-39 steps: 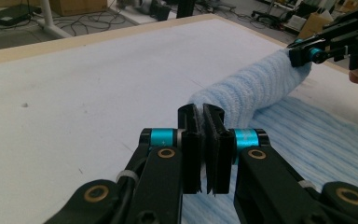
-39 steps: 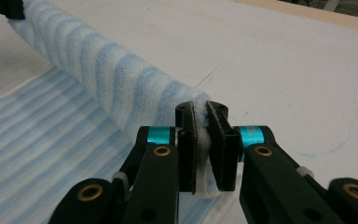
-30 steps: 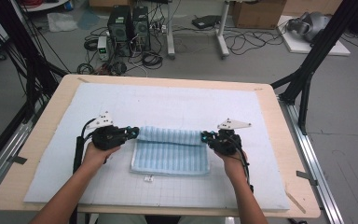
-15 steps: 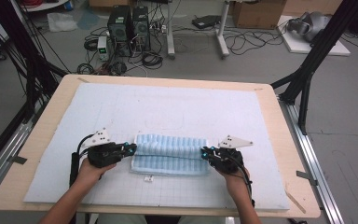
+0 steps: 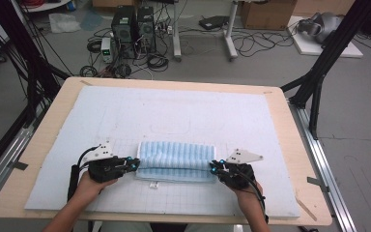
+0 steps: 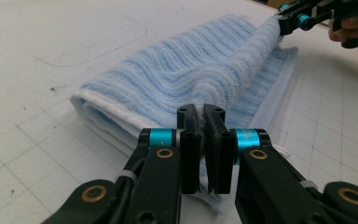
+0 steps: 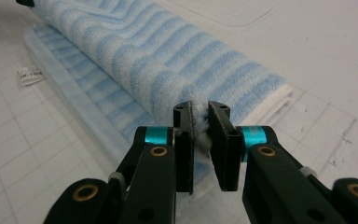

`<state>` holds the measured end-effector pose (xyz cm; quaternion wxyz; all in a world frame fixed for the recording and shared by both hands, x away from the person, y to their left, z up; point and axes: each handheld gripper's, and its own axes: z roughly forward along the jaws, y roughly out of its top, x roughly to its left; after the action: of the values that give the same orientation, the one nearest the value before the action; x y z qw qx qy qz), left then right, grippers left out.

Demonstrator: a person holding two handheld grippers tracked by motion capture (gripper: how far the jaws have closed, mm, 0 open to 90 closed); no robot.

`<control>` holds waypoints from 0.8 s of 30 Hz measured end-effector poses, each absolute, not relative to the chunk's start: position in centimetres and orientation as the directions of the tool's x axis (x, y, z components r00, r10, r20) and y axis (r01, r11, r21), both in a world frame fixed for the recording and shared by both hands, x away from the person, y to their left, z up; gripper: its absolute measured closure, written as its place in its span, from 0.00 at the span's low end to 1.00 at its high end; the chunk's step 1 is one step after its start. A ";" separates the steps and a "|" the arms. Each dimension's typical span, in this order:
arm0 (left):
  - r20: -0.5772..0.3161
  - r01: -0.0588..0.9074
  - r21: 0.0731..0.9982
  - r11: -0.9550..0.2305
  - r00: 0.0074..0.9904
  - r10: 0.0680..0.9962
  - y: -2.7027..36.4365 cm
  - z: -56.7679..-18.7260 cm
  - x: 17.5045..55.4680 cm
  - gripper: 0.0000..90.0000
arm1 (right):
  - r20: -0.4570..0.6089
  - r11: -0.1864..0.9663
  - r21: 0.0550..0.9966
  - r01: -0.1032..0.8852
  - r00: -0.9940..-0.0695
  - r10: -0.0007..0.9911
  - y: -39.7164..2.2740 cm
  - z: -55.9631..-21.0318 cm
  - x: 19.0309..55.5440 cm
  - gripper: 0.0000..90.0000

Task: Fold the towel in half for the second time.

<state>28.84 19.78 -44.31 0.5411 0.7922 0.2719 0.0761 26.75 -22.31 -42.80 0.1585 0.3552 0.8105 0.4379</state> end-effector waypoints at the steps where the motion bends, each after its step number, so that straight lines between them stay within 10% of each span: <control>1: -0.176 0.354 0.895 -0.272 0.840 0.514 19.8 -44.3 28.8 0.93 | 0.047 0.370 0.822 0.433 -0.699 0.713 -22.4 -42.8 26.6 0.88; 8: -0.205 0.323 0.937 -0.136 0.819 0.535 19.9 -42.5 28.7 0.61 | 0.090 0.293 0.855 0.428 -0.679 0.728 -23.4 -41.8 26.1 0.72; 24: -0.218 0.481 0.825 -0.297 0.755 0.618 17.1 -45.0 31.2 0.76 | 0.042 0.438 0.754 0.489 -0.701 0.712 -19.8 -43.9 29.0 0.70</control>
<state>31.21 17.12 -45.00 0.4839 0.8022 0.3426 0.0705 29.00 -19.85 -43.93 0.1428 0.3594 0.8357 0.3900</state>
